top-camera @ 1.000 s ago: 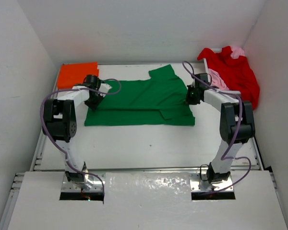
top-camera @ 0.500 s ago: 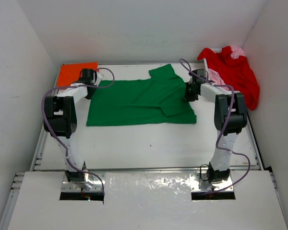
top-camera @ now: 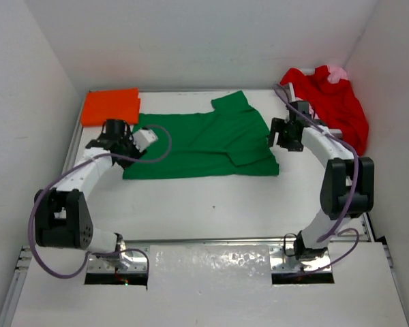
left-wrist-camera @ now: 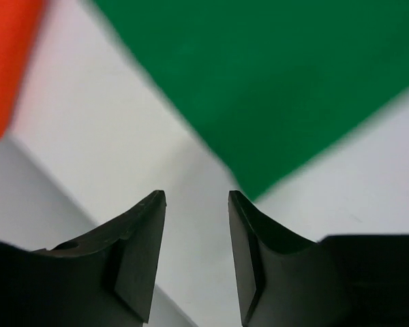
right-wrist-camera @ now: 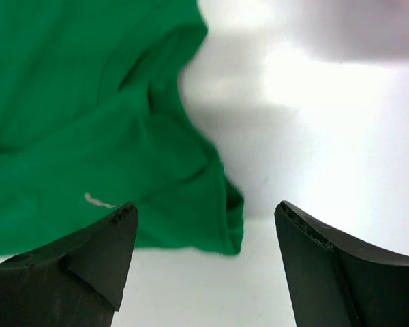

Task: Fold and stack the t-shirts
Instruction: Fold the flattened tshirt in 1/3 of the way

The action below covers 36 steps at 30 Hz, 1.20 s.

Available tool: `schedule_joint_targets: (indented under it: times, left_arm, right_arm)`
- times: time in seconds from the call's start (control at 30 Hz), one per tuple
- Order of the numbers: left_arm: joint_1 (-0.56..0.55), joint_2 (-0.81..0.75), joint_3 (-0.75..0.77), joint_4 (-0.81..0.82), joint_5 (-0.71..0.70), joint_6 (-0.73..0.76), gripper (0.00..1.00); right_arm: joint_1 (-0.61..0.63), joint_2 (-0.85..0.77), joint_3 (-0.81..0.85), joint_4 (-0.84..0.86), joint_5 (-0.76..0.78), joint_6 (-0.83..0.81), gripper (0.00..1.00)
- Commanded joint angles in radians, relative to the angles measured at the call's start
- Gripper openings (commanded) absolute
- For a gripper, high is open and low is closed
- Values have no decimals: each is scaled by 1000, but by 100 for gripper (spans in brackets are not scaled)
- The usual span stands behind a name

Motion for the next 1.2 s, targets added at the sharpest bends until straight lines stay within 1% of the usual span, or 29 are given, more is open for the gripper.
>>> schedule_joint_targets:
  times: [0.0, 0.03, 0.1, 0.23, 0.33, 0.43, 0.5, 0.53, 0.57, 0.6, 0.63, 0.67, 0.7, 0.73, 0.77, 0.83, 0.9, 0.93, 0.97, 1.0, 1.03, 1.1, 1.13, 1.17]
  left_arm:
    - [-40, -59, -164, 7, 48, 216, 41]
    - [-43, -56, -193, 20, 39, 217, 42]
    - [-43, -39, -206, 72, 35, 205, 43]
    - [-51, 1, -215, 161, 50, 183, 48]
    - [-72, 32, -230, 202, 59, 180, 49]
    - [-91, 53, -277, 254, 51, 185, 49]
    - [-92, 72, -291, 293, 42, 176, 49]
    - [-92, 96, -299, 313, 28, 159, 48]
    - [-92, 107, -304, 324, 16, 151, 46]
    - [-91, 133, -311, 339, -17, 144, 35]
    - [-91, 144, -316, 368, -27, 122, 26]
    - [-89, 159, -319, 377, -72, 115, 18]
    - [-86, 162, -324, 383, -84, 108, 3]
    - [-86, 161, -328, 385, -91, 95, 0]
    - [-85, 145, -339, 382, -96, 88, 0]
    - [-84, 115, -351, 354, -91, 72, 0]
    - [-84, 46, -377, 307, -84, 59, 0]
    - [-84, 18, -387, 287, -84, 58, 0]
    - [-86, -44, -408, 267, -82, 58, 0]
    - [-86, -74, -419, 217, -82, 56, 0]
    - [-89, -135, -436, 184, -68, 55, 0]
    - [-91, -189, -454, 94, -59, 50, 0]
    - [-94, -232, -465, 66, -56, 45, 0]
    - [-95, -253, -485, 16, -47, 44, 0]
  right_arm:
    - [-18, -45, -116, 40, -138, 55, 78]
    - [-18, -43, -168, 51, -155, 63, 78]
    - [-18, -37, -226, 89, -176, 84, 78]
    - [-34, -2, -275, 151, -179, 118, 79]
    - [-40, 42, -280, 164, -170, 136, 77]
    - [-40, 61, -312, 220, -193, 165, 73]
    - [-40, 65, -321, 250, -204, 182, 60]
    - [-40, 65, -331, 266, -209, 194, 45]
    - [-67, 61, -337, 270, -207, 198, 37]
    - [-70, 59, -343, 270, -204, 202, 29]
    - [-72, 47, -346, 272, -189, 207, 17]
    - [-78, 38, -357, 270, -181, 207, 15]
    - [-81, 27, -363, 272, -173, 204, 12]
    - [-84, 4, -371, 270, -166, 196, 3]
    - [-89, -7, -384, 257, -147, 192, 0]
    - [-94, -49, -403, 234, -146, 178, 0]
    - [-95, -88, -450, 209, -152, 172, 0]
    - [-95, -143, -472, 201, -153, 172, 0]
    - [-95, -175, -520, 197, -153, 172, 0]
    - [-94, -209, -548, 185, -150, 176, 0]
    - [-94, -280, -602, 175, -147, 181, 0]
    - [-94, -351, -659, 155, -137, 187, 0]
    - [-94, -388, -717, 139, -133, 190, 0]
    - [-94, -463, -746, 131, -132, 199, 0]
